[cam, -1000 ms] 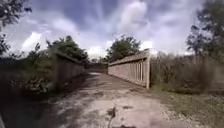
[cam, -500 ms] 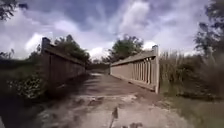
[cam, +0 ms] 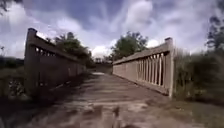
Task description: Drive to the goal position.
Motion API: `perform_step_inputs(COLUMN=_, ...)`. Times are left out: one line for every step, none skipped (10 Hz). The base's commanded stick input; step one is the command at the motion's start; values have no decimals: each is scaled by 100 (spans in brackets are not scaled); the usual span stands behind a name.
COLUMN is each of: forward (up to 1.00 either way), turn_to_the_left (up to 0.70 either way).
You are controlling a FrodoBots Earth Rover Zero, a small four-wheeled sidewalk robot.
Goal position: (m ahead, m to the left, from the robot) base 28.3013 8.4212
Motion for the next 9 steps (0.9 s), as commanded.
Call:
perform_step_inputs(forward=100, turn_to_the_left=0)
perform_step_inputs(forward=100, turn_to_the_left=0)
perform_step_inputs(forward=100, turn_to_the_left=0)
perform_step_inputs(forward=100, turn_to_the_left=0)
perform_step_inputs(forward=100, turn_to_the_left=0)
perform_step_inputs(forward=100, turn_to_the_left=0)
perform_step_inputs(forward=100, turn_to_the_left=0)
perform_step_inputs(forward=100, turn_to_the_left=0)
perform_step_inputs(forward=100, turn_to_the_left=0)
